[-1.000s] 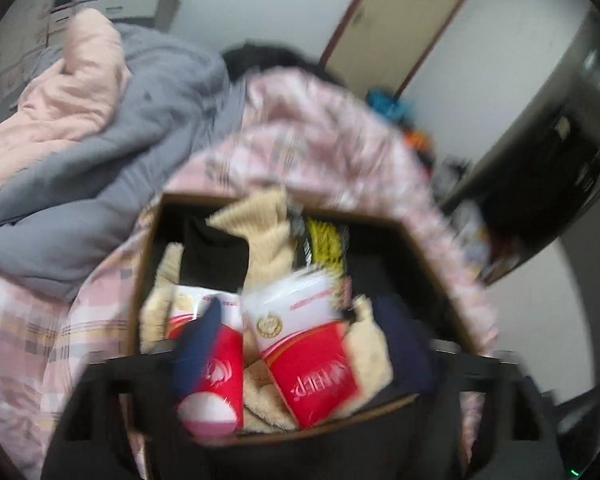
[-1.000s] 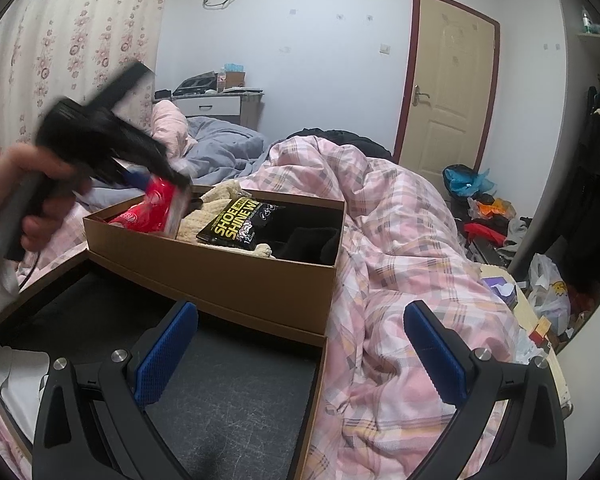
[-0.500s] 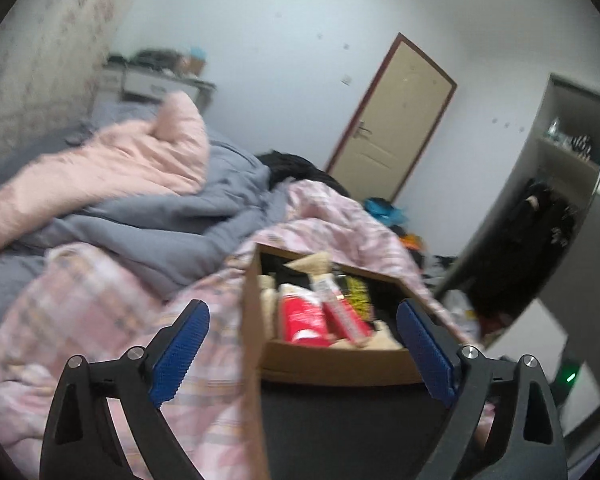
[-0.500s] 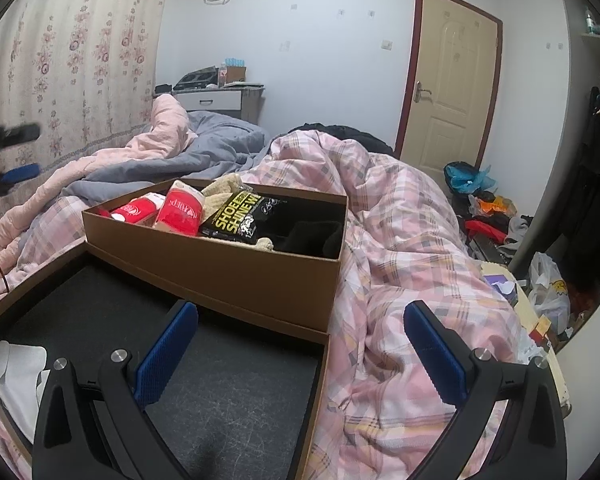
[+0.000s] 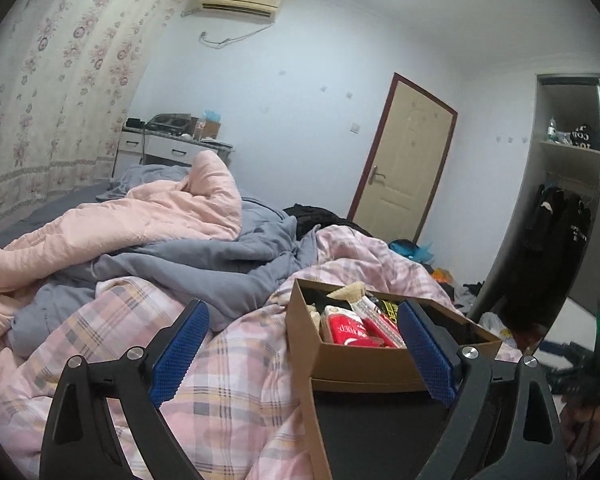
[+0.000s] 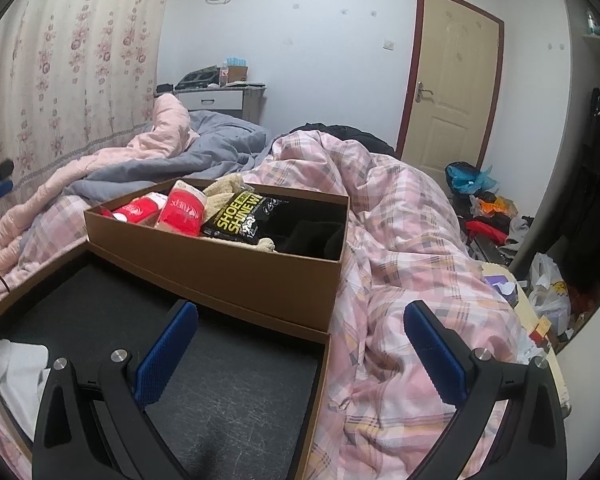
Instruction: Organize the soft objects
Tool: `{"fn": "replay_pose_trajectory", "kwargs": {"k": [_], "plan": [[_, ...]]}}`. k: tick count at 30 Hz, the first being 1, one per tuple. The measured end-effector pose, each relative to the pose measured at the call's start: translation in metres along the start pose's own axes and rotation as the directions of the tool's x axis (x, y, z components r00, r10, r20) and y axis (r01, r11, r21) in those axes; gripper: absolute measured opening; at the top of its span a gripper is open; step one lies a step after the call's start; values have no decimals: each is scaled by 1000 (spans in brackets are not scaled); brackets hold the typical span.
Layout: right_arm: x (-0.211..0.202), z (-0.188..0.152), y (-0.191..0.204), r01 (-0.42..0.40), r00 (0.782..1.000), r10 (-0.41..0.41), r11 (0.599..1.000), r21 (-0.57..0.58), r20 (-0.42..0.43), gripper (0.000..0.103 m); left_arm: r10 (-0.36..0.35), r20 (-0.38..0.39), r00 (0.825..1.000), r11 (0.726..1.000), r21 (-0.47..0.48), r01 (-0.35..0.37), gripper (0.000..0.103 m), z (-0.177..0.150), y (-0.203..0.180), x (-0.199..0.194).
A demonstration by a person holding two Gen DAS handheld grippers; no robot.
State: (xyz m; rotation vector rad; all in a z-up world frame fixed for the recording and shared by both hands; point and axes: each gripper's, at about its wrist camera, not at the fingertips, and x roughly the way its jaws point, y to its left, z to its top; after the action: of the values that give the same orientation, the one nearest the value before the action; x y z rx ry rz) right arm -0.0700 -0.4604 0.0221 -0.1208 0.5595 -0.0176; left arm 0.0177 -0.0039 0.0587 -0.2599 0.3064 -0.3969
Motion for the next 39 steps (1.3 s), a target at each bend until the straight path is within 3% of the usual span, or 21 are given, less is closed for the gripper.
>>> {"fn": "replay_pose_trajectory", "kwargs": {"k": [7, 12, 16, 22, 24, 27, 32, 35, 39], "plan": [[-4, 15, -20, -13, 1000, 13, 996, 84, 0, 102, 22, -42, 999, 993, 117, -17, 94, -20, -23, 14], [-7, 7, -31, -101, 995, 101, 978, 184, 13, 102, 41, -41, 998, 984, 176, -33, 94, -25, -33, 15], [-6, 5, -32, -102, 995, 100, 971, 216, 21, 102, 39, -4, 999, 987, 158, -38, 94, -22, -29, 10], [-21, 10, -35, -105, 992, 85, 971, 216, 98, 102, 113, 166, 980, 991, 55, -124, 94, -17, -13, -10], [-22, 12, -37, -131, 986, 105, 968, 213, 126, 102, 130, 163, 978, 990, 26, -136, 94, -15, -7, -11], [-21, 22, -39, -159, 982, 134, 968, 192, 135, 102, 94, 79, 992, 996, -4, -94, 94, -13, -1, -2], [15, 56, -34, -144, 987, 153, 978, 154, -51, 102, 25, -15, 1000, 999, 29, -25, 94, -15, -10, 7], [45, 77, -32, -192, 966, 217, 967, 168, -143, 102, 22, -17, 1000, 996, 91, -20, 94, -18, -22, 7], [92, 101, -12, -251, 920, 288, 953, 168, -265, 102, 22, -13, 1000, 989, 144, -20, 94, -21, -31, 6]]}}
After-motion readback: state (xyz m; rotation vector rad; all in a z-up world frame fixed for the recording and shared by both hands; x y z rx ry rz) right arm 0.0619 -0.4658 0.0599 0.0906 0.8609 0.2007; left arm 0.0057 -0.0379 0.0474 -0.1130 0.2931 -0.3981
